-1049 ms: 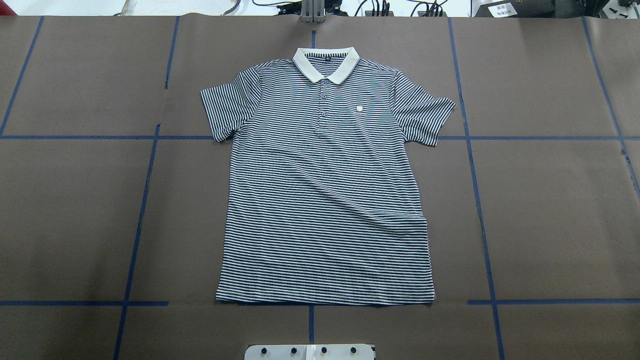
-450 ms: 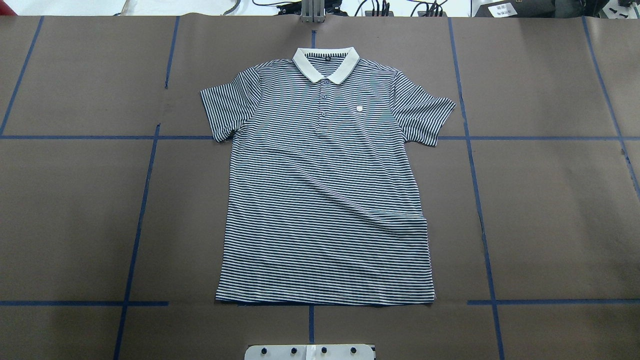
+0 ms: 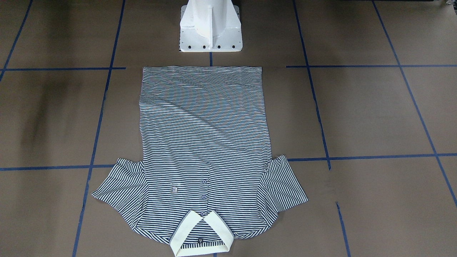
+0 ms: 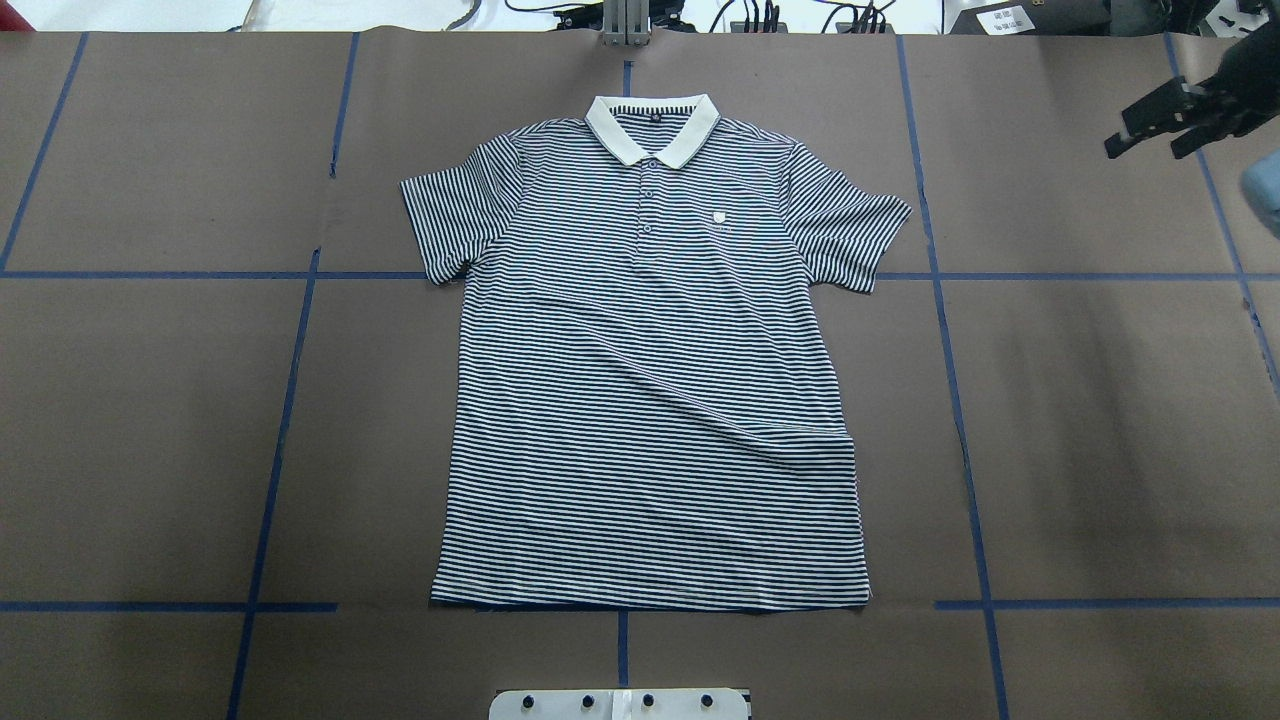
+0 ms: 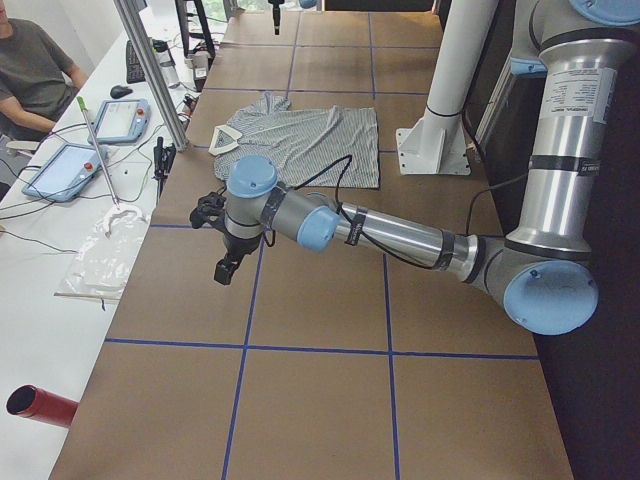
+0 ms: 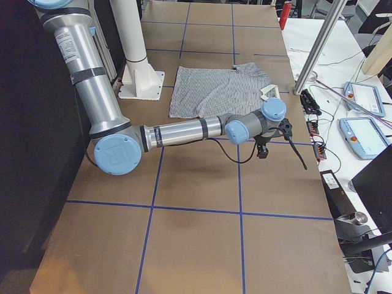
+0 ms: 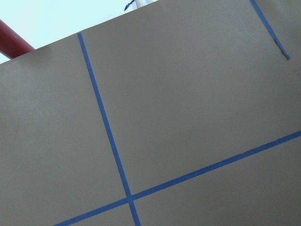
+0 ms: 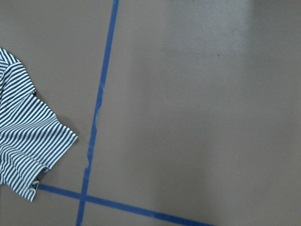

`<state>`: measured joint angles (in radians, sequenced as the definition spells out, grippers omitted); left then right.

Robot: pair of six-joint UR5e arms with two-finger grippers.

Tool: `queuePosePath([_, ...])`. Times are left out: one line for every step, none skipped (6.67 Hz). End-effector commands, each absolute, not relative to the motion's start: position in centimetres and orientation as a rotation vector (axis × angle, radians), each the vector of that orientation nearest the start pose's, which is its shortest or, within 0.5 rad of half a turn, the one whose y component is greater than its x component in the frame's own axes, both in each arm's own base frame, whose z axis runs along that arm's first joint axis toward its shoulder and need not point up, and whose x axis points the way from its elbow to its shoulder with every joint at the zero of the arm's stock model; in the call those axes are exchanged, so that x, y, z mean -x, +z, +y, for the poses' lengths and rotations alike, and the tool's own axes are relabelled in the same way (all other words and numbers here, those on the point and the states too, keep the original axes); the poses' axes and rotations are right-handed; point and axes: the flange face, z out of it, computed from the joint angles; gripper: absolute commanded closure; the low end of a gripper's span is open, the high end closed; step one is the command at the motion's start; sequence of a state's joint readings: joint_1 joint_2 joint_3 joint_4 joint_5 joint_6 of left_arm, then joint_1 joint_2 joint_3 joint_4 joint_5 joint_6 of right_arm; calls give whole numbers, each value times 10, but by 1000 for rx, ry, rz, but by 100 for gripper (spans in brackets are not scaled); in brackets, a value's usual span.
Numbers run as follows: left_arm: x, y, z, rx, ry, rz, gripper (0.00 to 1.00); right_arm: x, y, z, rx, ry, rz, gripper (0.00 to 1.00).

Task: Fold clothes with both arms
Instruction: 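Move the right gripper toward the shirt's sleeve nearest it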

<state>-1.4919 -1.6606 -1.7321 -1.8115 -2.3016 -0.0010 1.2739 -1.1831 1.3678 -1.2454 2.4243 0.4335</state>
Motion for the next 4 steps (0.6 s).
queuePosePath([9, 500, -553, -433, 232, 765, 0, 258, 469, -659, -236, -18, -904, 2])
queuePosePath([9, 497, -553, -426, 192, 777, 0, 304, 469, -655, -258, -1, -931, 3])
queuePosePath([9, 494, -554, -430, 194, 778, 0, 331, 464, -660, -269, -18, -919, 3])
queuePosePath([9, 494, -554, -430, 194, 779, 0, 353, 457, -666, -261, -37, -917, 5])
